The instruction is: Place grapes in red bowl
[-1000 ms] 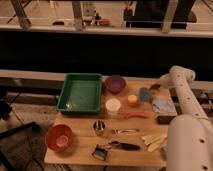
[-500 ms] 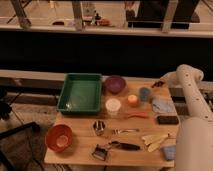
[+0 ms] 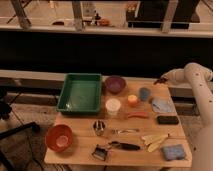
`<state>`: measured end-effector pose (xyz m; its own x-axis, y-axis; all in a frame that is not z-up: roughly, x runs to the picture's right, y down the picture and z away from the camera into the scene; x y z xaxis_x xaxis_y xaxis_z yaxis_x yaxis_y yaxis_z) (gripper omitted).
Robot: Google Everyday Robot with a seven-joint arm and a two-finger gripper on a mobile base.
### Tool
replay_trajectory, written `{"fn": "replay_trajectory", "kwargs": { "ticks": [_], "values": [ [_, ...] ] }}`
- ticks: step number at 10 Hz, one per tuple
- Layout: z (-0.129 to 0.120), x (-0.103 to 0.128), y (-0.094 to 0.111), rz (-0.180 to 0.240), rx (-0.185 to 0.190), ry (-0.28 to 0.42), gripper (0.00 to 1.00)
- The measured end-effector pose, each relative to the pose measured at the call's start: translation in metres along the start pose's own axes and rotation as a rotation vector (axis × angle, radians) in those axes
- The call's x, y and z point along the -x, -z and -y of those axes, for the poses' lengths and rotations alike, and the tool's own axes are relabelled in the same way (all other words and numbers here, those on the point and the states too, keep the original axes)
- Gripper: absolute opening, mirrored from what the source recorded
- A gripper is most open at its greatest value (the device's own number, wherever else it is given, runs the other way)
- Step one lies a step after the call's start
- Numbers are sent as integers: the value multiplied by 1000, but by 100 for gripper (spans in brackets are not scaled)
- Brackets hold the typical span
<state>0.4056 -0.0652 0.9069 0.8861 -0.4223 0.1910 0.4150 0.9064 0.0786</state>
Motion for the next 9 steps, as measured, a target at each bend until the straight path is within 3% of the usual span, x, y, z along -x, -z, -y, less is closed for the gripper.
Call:
{"fn": "replay_trajectory", "kwargs": {
  "ticks": [5,9],
  "values": [
    [13,18,48,6,-69,44,0],
    [28,31,72,18,-129,78,0]
  ]
}}
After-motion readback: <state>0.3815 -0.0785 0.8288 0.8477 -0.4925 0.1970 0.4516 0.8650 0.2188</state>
